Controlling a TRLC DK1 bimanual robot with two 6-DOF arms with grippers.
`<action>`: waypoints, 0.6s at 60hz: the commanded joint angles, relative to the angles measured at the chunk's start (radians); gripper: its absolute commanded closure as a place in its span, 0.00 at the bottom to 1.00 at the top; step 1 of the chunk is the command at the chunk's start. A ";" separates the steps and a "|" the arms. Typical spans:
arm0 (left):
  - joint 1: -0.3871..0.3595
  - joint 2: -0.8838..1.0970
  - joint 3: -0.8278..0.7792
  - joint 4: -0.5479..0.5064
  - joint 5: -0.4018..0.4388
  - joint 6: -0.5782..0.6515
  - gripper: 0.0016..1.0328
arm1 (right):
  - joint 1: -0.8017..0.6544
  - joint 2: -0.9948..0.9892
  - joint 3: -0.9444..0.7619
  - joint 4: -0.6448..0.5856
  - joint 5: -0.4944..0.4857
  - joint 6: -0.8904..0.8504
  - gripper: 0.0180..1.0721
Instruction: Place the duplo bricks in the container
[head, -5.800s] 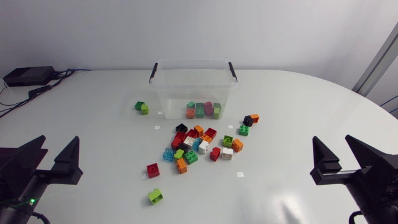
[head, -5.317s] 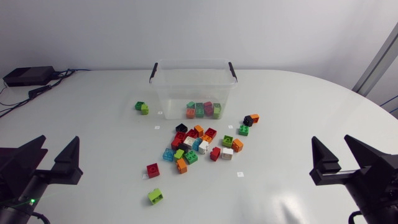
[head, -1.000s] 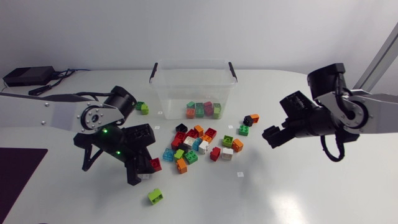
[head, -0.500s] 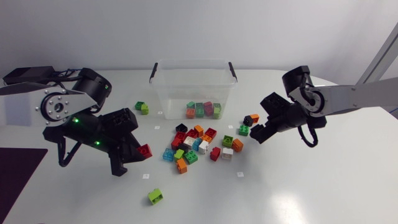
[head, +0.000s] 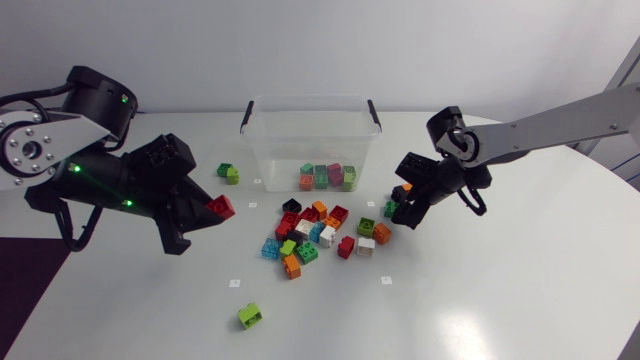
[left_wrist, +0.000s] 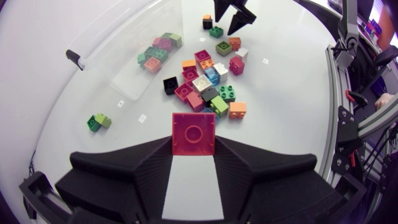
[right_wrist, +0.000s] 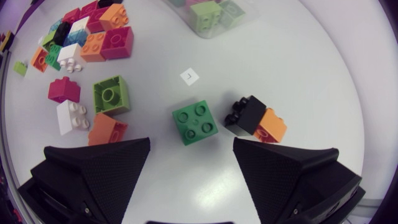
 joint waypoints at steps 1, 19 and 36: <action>0.007 -0.020 0.029 0.015 0.010 -0.034 0.69 | 0.019 0.051 0.041 -0.047 -0.014 -0.083 0.08; 0.009 -0.044 0.055 0.044 0.010 -0.079 0.69 | 0.022 0.136 0.137 -0.137 -0.043 -0.175 0.19; 0.012 -0.048 0.103 0.084 0.010 -0.148 0.69 | 0.002 0.191 0.210 -0.171 -0.068 -0.201 0.32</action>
